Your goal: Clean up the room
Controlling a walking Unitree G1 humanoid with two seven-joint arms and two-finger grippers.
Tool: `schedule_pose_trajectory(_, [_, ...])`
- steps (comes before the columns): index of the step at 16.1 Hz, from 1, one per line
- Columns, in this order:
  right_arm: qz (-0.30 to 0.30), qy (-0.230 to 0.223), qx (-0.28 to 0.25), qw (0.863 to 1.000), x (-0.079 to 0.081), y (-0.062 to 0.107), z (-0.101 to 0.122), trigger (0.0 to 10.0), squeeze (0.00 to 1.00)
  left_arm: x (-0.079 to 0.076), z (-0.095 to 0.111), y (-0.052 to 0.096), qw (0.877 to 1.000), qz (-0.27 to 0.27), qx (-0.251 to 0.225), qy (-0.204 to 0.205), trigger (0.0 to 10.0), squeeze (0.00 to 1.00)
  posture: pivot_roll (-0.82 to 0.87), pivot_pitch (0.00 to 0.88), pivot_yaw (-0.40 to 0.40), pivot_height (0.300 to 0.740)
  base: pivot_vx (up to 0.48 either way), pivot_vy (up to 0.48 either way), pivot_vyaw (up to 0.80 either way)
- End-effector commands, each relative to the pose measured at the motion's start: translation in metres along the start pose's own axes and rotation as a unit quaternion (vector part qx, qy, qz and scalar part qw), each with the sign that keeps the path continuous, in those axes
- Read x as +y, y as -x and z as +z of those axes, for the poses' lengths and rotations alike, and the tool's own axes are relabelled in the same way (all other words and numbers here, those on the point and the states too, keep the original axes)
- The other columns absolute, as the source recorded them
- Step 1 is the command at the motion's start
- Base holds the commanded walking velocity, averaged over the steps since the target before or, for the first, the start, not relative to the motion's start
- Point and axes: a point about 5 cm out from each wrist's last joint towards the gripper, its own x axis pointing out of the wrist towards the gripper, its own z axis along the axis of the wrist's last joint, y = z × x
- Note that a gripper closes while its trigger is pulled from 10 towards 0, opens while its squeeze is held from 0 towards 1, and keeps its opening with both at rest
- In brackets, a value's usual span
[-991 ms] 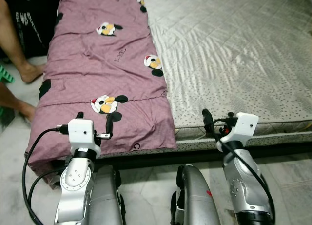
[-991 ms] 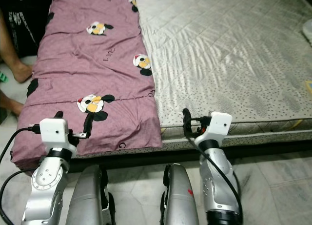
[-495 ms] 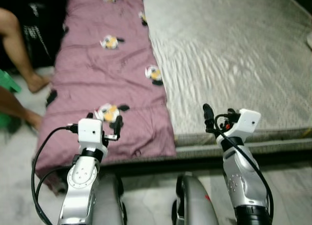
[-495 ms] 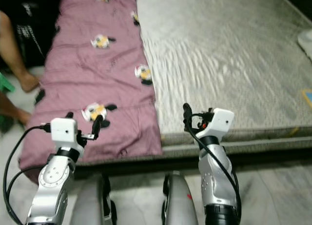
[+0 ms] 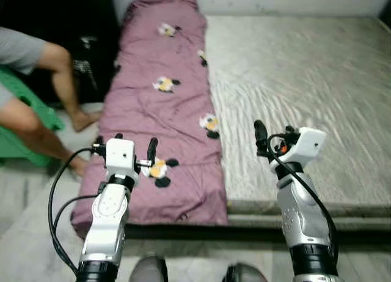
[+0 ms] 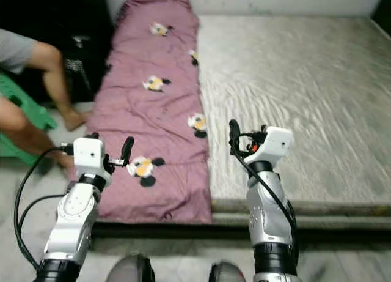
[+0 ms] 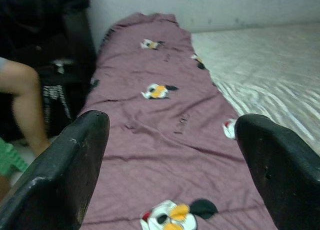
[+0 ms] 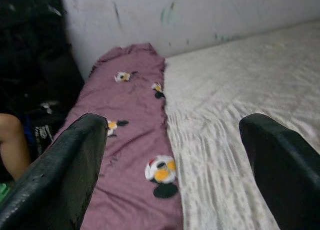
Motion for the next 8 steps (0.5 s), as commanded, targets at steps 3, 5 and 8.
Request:
schedule_pose_trajectory(3, [-0.009,0.008,0.020,1.000,-0.004,0.010,-0.013,10.0,0.00,0.001,-0.007,0.002,1.000,0.005,0.007,-0.018,10.0,0.00,0.00,0.000,0.026,0.740,0.000,0.000,0.00])
schedule_pose_trajectory(5, [-0.008,0.017,0.036,0.999,-0.006,0.022,-0.022,10.0,0.00,0.003,-0.013,0.007,0.999,0.008,0.013,-0.028,10.0,0.00,-0.01,0.000,0.024,0.740,0.000,0.000,0.00])
schedule_pose_trajectory(8, [-0.022,0.036,0.055,0.998,-0.018,0.049,-0.030,10.0,0.00,0.015,-0.028,0.030,0.998,0.028,0.035,-0.034,10.0,0.00,-0.02,0.000,0.020,0.740,0.000,0.000,0.00])
